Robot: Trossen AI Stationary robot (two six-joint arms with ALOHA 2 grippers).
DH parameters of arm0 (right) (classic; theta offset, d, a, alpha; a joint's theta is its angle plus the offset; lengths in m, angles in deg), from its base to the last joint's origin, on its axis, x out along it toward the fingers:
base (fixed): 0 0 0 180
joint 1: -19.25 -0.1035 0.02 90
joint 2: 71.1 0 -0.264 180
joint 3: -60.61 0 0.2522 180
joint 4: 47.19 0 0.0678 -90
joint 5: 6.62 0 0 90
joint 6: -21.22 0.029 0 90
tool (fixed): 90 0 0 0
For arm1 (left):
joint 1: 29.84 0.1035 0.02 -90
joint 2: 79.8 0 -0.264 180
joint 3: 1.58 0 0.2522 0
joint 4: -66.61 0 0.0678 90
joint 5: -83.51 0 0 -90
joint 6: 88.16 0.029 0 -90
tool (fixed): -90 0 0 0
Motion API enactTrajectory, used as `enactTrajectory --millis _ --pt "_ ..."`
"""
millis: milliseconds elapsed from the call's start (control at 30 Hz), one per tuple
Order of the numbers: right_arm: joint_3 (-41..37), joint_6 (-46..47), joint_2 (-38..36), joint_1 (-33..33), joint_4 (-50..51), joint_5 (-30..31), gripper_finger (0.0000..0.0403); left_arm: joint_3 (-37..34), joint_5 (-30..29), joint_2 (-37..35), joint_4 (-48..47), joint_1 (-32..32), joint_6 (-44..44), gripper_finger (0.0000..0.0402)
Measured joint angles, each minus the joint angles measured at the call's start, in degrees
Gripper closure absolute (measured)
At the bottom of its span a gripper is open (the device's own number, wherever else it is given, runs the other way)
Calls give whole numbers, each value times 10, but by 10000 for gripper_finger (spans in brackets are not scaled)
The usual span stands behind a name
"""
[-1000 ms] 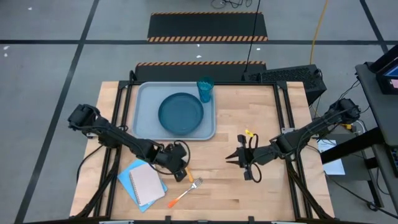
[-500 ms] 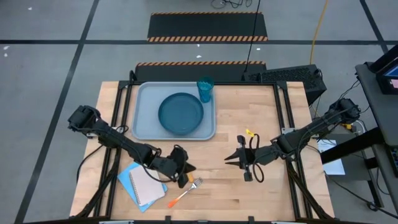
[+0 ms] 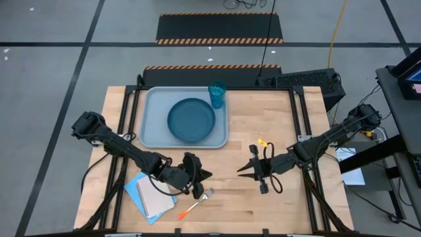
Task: Pick and place plate/cup/fork/spoon on tray
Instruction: Put the yellow spoon on the light blue tray to the left of the blue plate
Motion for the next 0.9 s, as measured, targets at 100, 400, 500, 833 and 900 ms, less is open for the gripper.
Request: enactTrajectory --millis 100,400,500,833,900 --pt "0 -18 -5 0 2 0 334 8 -29 0 -36 -8 -34 394" --pt "0 -52 -21 0 12 1 323 8 -54 25 -28 -27 -123 394" --pt "0 -58 -25 0 22 2 323 24 -54 48 13 -28 -114 394" --pt "0 -100 -38 1 65 2 323 163 -50 158 -124 -16 -156 394" --pt "0 -100 -43 1 91 2 323 181 -48 173 -148 -13 -184 394"
